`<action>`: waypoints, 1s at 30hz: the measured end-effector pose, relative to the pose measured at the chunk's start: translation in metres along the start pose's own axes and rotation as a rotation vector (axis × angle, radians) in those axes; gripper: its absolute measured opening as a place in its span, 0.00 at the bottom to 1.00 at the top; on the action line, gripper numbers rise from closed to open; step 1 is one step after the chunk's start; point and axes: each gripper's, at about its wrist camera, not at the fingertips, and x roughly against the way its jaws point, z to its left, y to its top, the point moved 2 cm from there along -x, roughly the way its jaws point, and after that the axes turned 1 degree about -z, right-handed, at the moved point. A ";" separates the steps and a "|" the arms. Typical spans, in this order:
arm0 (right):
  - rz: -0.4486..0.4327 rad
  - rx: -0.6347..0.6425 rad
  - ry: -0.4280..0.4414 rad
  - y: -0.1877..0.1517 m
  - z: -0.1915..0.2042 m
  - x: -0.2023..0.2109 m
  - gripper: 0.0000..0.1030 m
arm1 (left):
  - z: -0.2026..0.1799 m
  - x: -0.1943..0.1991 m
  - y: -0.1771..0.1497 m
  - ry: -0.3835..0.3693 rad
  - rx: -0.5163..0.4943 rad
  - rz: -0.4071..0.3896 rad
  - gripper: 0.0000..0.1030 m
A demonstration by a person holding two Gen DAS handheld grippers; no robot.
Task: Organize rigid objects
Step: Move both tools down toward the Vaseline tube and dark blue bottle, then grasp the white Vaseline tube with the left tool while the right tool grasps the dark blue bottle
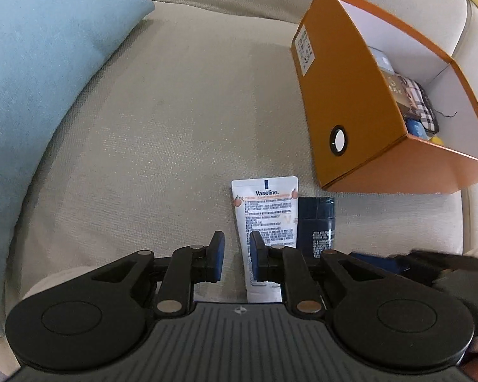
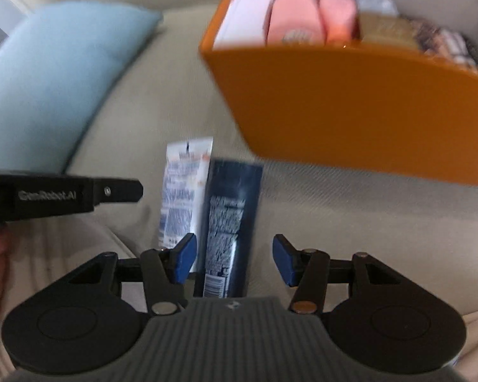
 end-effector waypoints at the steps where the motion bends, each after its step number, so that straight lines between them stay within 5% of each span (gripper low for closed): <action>1: 0.016 -0.001 -0.013 0.000 0.003 -0.007 0.53 | 0.001 -0.001 0.000 0.002 0.006 0.004 0.18; 11: 0.056 0.024 -0.058 0.003 0.016 -0.033 0.46 | 0.008 -0.026 0.006 -0.023 0.047 0.088 0.19; 16: 0.047 0.051 -0.084 0.002 0.016 -0.030 0.43 | 0.009 -0.035 0.010 -0.045 0.089 0.123 0.28; 23: 0.037 0.005 -0.172 0.002 -0.021 -0.013 0.43 | 0.010 -0.040 0.010 -0.057 0.116 0.147 0.38; 30: 0.012 -0.040 -0.166 -0.002 -0.046 -0.006 0.44 | 0.008 -0.050 0.011 -0.090 0.139 0.182 0.37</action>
